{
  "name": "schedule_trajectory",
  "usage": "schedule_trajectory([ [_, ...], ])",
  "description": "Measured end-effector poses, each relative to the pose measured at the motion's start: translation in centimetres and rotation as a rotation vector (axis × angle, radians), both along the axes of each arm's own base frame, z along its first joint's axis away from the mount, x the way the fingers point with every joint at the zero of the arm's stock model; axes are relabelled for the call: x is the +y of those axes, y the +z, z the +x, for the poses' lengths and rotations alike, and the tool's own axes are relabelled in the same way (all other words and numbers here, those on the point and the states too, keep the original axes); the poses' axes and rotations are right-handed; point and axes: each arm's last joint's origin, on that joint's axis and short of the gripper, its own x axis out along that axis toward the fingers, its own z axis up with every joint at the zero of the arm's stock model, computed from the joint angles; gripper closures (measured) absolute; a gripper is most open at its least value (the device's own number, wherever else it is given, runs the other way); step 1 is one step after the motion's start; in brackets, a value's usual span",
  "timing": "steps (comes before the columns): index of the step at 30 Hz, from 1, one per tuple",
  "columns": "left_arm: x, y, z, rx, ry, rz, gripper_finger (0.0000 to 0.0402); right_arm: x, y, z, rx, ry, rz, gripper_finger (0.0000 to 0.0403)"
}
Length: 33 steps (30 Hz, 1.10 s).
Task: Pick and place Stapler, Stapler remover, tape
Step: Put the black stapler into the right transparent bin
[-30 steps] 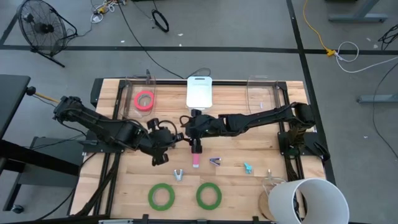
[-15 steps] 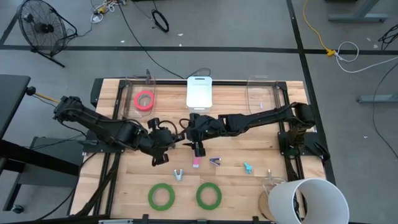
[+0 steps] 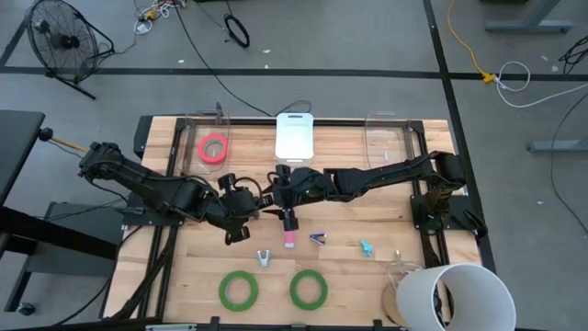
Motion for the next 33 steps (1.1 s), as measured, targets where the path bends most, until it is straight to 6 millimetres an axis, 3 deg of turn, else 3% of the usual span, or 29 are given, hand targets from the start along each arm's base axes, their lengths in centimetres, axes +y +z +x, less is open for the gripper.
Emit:
schedule_trajectory([
  [6, -0.01, 0.01, 0.02, -0.003, 0.0, 0.0, 0.0288, -0.07, 0.19, 0.1, -0.022, -0.002, 0.001, 0.0157],
  [10, -0.02, 0.02, 0.04, -0.005, -0.001, -0.002, 0.0288, -0.07, 0.33, 0.15, -0.037, -0.003, 0.002, 0.0185],
  [13, -0.02, 0.03, 0.05, -0.005, -0.001, -0.003, 0.0288, -0.08, 0.32, 0.15, -0.036, -0.003, 0.001, 0.0237],
  [18, -0.01, -0.01, 0.0, 0.005, -0.012, 0.004, 0.0288, -0.04, 0.16, 0.08, -0.021, 0.02, -0.038, 0.0365],
  [26, 0.01, 0.02, 0.0, 0.002, -0.012, 0.022, 0.0288, -0.04, 0.17, 0.08, -0.022, 0.019, -0.033, 0.0366],
  [33, 0.08, 0.12, 0.07, -0.02, 0.009, 0.036, 0.0161, -0.44, 0.91, -0.71, 0.009, -0.039, -0.047, 0.0366],
])
